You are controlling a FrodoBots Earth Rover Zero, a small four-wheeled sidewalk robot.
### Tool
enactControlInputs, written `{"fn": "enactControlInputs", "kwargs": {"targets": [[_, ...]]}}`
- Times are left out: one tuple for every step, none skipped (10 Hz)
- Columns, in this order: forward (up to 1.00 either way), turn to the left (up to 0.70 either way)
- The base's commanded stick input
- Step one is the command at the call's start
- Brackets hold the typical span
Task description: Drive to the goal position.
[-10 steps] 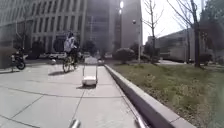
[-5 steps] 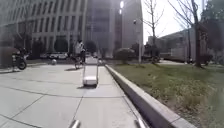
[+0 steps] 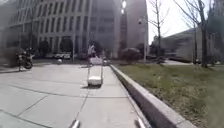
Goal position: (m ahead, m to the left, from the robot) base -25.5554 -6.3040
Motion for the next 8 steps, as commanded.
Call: {"fn": "enactControlInputs", "kwargs": {"targets": [[0.00, 0.70], [0.00, 0.70], [0.00, 0.70], [0.55, 0.55], [0.46, 0.46], [0.40, 0.41], [0.20, 0.30], [0.00, 0.70]]}}
